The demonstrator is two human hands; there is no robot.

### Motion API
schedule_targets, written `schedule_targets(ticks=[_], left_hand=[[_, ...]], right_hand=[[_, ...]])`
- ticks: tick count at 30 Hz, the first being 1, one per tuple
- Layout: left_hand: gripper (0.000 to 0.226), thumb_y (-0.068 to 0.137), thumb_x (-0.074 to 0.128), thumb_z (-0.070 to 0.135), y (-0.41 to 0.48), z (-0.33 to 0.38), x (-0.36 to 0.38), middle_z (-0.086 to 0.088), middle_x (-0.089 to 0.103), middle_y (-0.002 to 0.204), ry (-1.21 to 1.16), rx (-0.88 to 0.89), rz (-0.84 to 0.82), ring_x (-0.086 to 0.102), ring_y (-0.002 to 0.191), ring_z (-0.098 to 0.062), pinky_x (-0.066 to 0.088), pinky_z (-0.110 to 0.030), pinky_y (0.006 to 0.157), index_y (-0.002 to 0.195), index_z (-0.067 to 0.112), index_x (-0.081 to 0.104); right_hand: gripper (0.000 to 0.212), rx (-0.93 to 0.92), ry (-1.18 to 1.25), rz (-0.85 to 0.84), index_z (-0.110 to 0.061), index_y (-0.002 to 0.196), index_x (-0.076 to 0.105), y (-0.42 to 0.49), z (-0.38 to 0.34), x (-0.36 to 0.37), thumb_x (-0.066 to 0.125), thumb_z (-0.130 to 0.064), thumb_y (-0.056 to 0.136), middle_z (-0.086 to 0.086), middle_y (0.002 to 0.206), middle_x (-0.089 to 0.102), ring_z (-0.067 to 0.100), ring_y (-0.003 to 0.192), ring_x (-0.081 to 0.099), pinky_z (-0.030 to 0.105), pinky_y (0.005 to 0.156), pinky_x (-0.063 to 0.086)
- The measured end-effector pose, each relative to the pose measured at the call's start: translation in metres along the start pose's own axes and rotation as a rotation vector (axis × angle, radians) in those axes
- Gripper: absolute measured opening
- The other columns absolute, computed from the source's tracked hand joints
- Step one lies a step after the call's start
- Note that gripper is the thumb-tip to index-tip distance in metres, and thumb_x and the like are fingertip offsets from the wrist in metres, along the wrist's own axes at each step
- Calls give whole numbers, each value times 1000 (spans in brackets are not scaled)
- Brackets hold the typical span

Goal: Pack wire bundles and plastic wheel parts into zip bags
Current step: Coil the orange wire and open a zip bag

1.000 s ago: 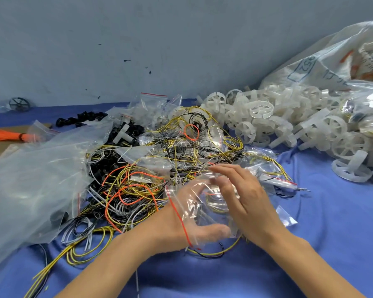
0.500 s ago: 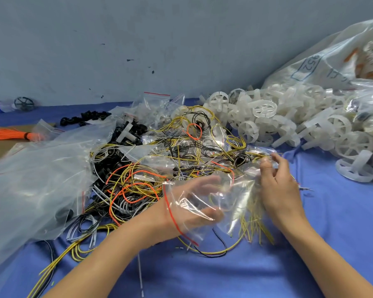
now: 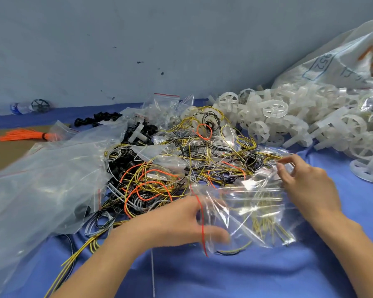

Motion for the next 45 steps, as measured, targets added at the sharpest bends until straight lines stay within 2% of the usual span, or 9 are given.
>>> schedule_targets(ticks=[4,9,14,18,28,33,36,40,45], left_hand=[[17,97,58,25,-9,-1,-33,10,69,85,-168,103,368,61,80,-5,49,-39,79,97,13,70],[18,97,53,38,-39,-22,-76,15,65,76,158,-12,816,58,71,0,44,-18,63,89,30,67],[46,94,49,48,-46,-45,-53,11,42,140,687,-179,472,35,130,-12,34,-36,109,138,37,42],[71,89,50,60,-41,-59,-46,1,15,160,791,-274,451,12,148,-19,18,-40,120,150,33,24],[33,88,51,39,-27,-60,-59,7,61,116,964,-270,628,47,116,-23,43,-37,89,119,26,52],[21,89,57,39,-33,-63,-74,10,64,101,651,-216,805,51,107,-19,44,-35,70,109,31,58],[24,91,57,39,-36,-58,-80,14,65,102,515,-147,803,49,107,-16,48,-38,79,114,35,58],[43,90,55,51,-34,-56,-64,10,56,125,702,-209,461,40,125,-19,36,-39,104,128,32,53],[32,94,51,50,-46,-50,-65,14,58,125,619,-165,613,44,121,-12,38,-36,102,122,34,58]], right_hand=[[25,-1,-28,218,-11,116,62,1,-7,-12,55,-22,95,20,106,55,42,92,54,48,74,42],[34,-291,192,264,-16,118,64,-13,-66,-27,49,-23,89,11,107,56,36,95,54,47,84,43],[49,-753,226,-9,-26,128,60,-60,-135,-6,56,-6,83,2,128,56,26,113,53,42,93,45],[77,-873,99,-141,-31,119,68,-77,-148,24,74,11,55,9,135,57,34,118,58,47,92,49],[37,-880,72,-131,-30,74,64,-61,-133,17,69,3,56,-6,109,67,28,105,62,43,87,46],[35,-872,126,-56,-27,69,67,-58,-118,7,41,-4,69,-10,98,69,28,97,63,44,84,48],[42,-852,140,-69,-27,70,68,-58,-121,6,60,13,61,-9,97,69,30,96,63,46,85,47],[47,-823,115,-152,-30,73,71,-56,-124,8,67,15,62,-12,97,70,27,99,63,44,91,44],[41,-798,52,-219,-34,78,72,-57,-123,11,68,7,71,-16,94,69,22,99,60,41,96,41]])
Point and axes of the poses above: each hand's wrist, its own y-axis towards the middle knuckle, its own x-axis out of the palm, z = x × y, the point moved 3 cm from there along y, towards the middle knuckle
